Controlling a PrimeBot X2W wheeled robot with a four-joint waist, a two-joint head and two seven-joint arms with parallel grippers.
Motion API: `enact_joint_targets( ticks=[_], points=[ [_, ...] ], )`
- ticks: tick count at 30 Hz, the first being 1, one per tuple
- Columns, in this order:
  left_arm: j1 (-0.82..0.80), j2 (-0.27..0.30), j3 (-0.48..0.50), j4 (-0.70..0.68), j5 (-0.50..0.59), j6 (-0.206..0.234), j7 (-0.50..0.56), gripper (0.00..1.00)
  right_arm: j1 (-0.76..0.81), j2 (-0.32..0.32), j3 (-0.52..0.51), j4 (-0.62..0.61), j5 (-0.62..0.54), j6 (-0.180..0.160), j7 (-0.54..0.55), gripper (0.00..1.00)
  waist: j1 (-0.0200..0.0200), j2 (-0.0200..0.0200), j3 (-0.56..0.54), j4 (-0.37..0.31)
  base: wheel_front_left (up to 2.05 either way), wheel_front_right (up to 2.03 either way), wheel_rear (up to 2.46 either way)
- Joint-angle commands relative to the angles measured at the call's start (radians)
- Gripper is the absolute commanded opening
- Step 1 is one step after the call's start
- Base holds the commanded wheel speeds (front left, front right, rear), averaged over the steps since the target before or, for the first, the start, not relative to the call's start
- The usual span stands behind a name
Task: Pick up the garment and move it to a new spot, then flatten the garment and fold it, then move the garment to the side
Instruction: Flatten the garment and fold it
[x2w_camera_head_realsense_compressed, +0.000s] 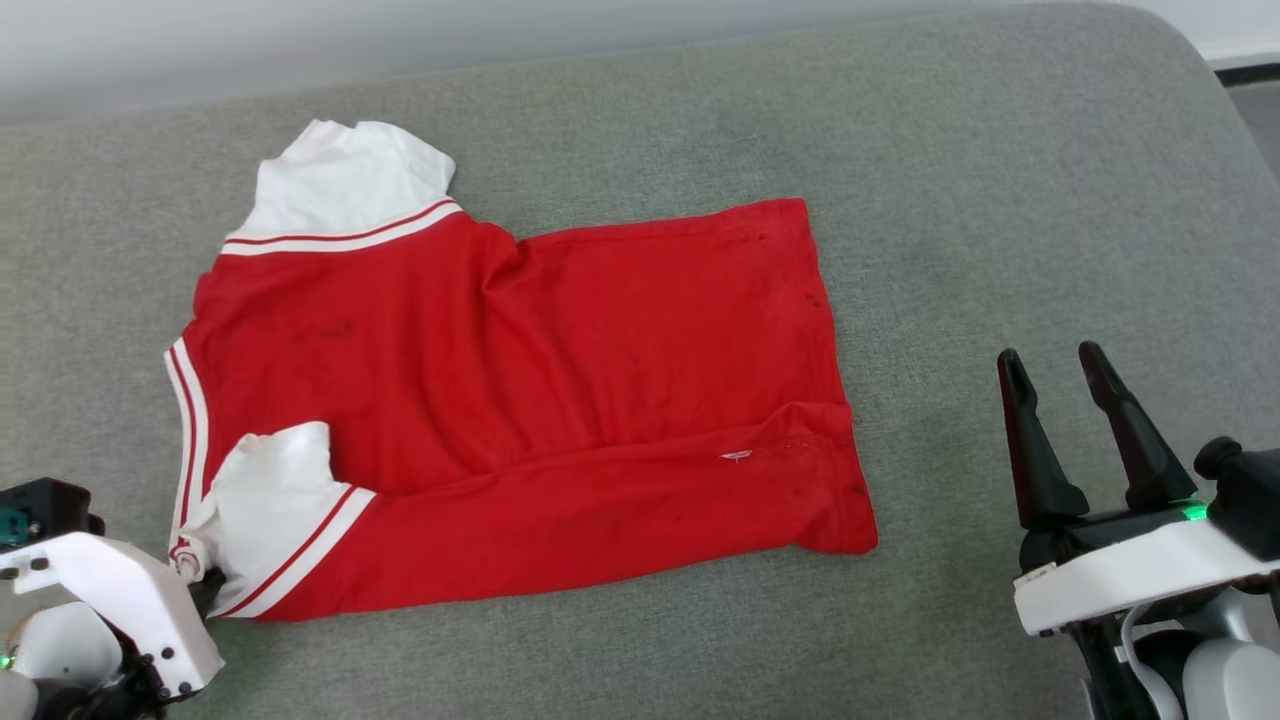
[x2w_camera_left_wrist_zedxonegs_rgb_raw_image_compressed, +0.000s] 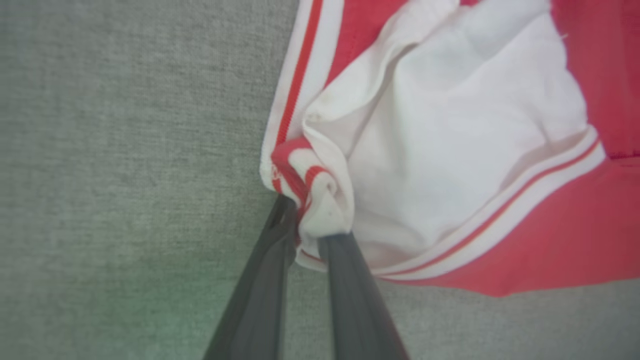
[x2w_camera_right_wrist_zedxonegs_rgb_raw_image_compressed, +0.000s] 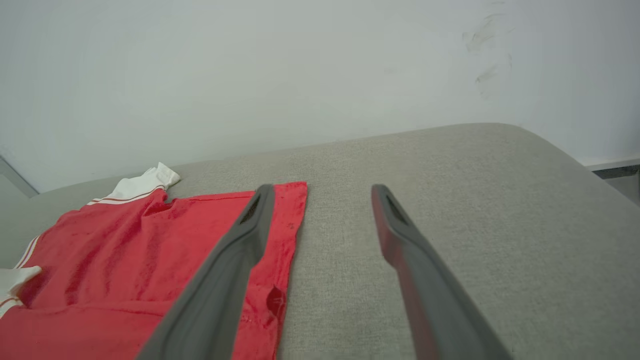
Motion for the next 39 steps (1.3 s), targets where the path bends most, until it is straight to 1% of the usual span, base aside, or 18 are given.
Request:
enact_joint_targets(
  ticks=[1,3,5,10,13,14,17,19,24,29,30,31,34,39],
  points=[
    [0.026,-0.042,-0.051,0.032,0.003,-0.009,0.004,0.0,0.009,-0.008,-0.003,0.0,0.016,0.0,0.02,1.0,0.0,0.0,-0.009,0.009,0.0,0.0,0.0],
    [0.011,-0.044,-0.034,0.017,0.017,-0.014,-0.036,0.0,0.014,-0.024,-0.006,0.003,0.032,0.0,0.069,1.0,0.0,0.0,-0.019,0.022,0.0,0.0,0.0],
    [0.0,-0.04,-0.02,-0.002,0.035,-0.013,-0.075,0.0,0.018,-0.044,-0.008,0.011,0.054,0.0,0.141,1.0,0.0,0.0,-0.026,0.035,0.0,0.0,0.0],
    [-0.02,-0.036,-0.005,-0.085,0.084,0.002,-0.15,0.0,0.02,-0.112,-0.001,0.033,0.103,0.0,0.415,1.0,0.0,0.0,-0.039,0.073,0.0,0.0,0.0],
    [-0.03,-0.043,-0.016,-0.138,0.112,0.01,-0.173,0.0,0.01,-0.131,0.008,0.038,0.132,0.0,0.565,1.0,0.0,0.0,-0.036,0.098,0.0,0.0,0.0],
    [-0.03,-0.043,-0.016,-0.138,0.112,0.01,-0.173,0.0,0.01,-0.131,0.008,0.038,0.132,0.0,0.565,1.0,0.0,0.0,-0.036,0.098,0.0,0.0,0.0],
    [-0.045,-0.051,-0.029,-0.187,0.137,0.021,-0.188,0.0,-0.01,-0.135,0.022,0.055,0.154,0.0,0.67,1.0,0.0,0.0,-0.023,0.121,0.0,0.0,0.0],
    [-0.05,-0.058,-0.042,-0.21,0.153,0.027,-0.193,0.0,-0.024,-0.134,0.038,0.076,0.17,0.0,0.713,1.0,0.0,0.0,-0.011,0.136,0.0,0.0,0.0],
    [-0.084,-0.075,-0.071,-0.243,0.179,0.033,-0.198,0.0,-0.066,-0.118,0.066,0.157,0.197,0.0,0.744,1.0,0.0,0.0,0.029,0.171,0.0,0.0,0.0],
    [-0.096,-0.093,-0.079,-0.236,0.185,0.032,-0.212,0.0,-0.073,-0.102,0.107,0.245,0.221,0.0,0.762,1.0,0.0,0.0,0.047,0.188,0.0,0.0,0.0],
    [-0.095,-0.095,-0.078,-0.234,0.184,0.032,-0.217,0.0,-0.075,-0.104,0.119,0.256,0.222,0.0,0.763,0.48,0.0,0.0,0.048,0.189,0.0,0.0,0.0],
    [-0.094,-0.097,-0.078,-0.231,0.184,0.032,-0.22,0.0,-0.075,-0.099,0.128,0.266,0.231,0.0,0.76,0.0,0.0,0.0,0.048,0.189,0.0,0.0,0.0],
    [-0.086,-0.102,-0.079,-0.225,0.177,0.028,-0.228,0.0,-0.082,-0.103,0.141,0.28,0.239,0.001,0.752,0.0,0.0,0.0,0.042,0.189,0.0,0.0,0.0],
    [-0.071,-0.107,-0.074,-0.222,0.179,0.029,-0.249,0.0,-0.106,-0.135,0.127,0.265,0.237,0.0,0.726,0.0,0.0,0.0,0.01,0.18,0.0,0.0,0.0]
  ],
)
